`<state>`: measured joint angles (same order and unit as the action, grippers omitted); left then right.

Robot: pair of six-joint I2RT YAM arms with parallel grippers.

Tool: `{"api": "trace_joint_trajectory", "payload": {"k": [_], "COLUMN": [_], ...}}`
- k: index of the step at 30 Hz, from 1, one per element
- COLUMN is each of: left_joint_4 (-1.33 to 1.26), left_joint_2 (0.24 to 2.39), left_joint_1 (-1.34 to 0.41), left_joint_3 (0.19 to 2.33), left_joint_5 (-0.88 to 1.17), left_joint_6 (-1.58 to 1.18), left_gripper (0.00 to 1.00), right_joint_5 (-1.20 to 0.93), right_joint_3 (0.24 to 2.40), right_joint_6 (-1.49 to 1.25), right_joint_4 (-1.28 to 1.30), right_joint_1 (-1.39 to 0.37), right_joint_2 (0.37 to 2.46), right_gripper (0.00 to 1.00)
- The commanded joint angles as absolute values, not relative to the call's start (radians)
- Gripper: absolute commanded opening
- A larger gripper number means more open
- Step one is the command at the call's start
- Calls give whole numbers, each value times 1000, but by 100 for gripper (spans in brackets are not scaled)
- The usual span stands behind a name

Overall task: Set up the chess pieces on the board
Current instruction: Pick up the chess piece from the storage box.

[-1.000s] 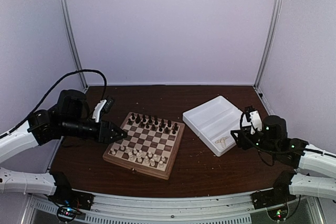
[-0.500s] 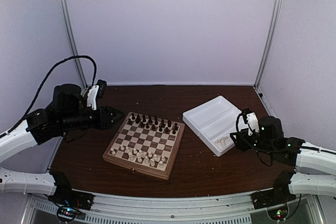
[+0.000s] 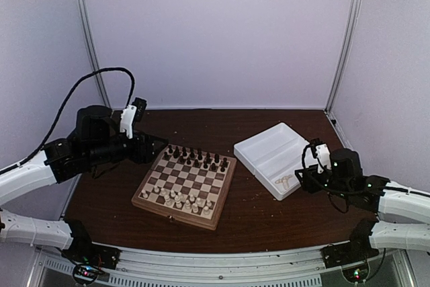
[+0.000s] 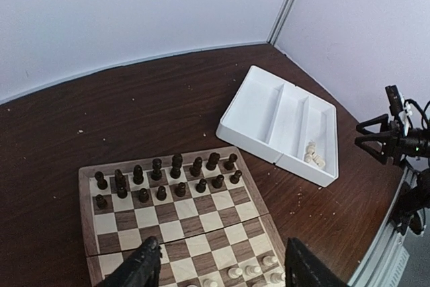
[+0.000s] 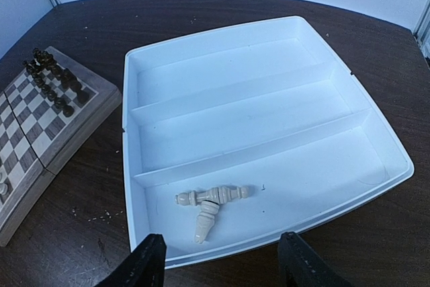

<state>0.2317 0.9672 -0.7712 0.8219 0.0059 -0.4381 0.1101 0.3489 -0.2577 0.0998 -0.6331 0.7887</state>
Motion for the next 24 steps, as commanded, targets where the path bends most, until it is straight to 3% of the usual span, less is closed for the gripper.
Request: {"api": "trace_joint_trajectory", "payload": {"k": [1, 5, 14, 18, 24], "left_joint_4": [163, 104, 35, 52, 84], "left_joint_2": [929, 945, 1027, 1044, 1034], "left_joint_1": [-765, -763, -762, -762, -762], "left_joint_3": [765, 733, 735, 753, 761], "left_joint_5": [15, 15, 88, 107, 105], "left_joint_6": [-364, -344, -349, -348, -324], "left_gripper": [69, 81, 90, 97, 97], "right_joint_5": [120, 115, 129, 130, 64], "right_joint_3": [384, 390, 429, 582, 891], "right_joint_6": [-255, -252, -264, -358, -493], "right_joint_4": [89, 89, 121, 260, 566], "right_joint_1": [-631, -632, -630, -628, -624], "right_joint_2": [823, 839, 900, 1021, 1266], "right_gripper": [61, 61, 61, 61, 52]}}
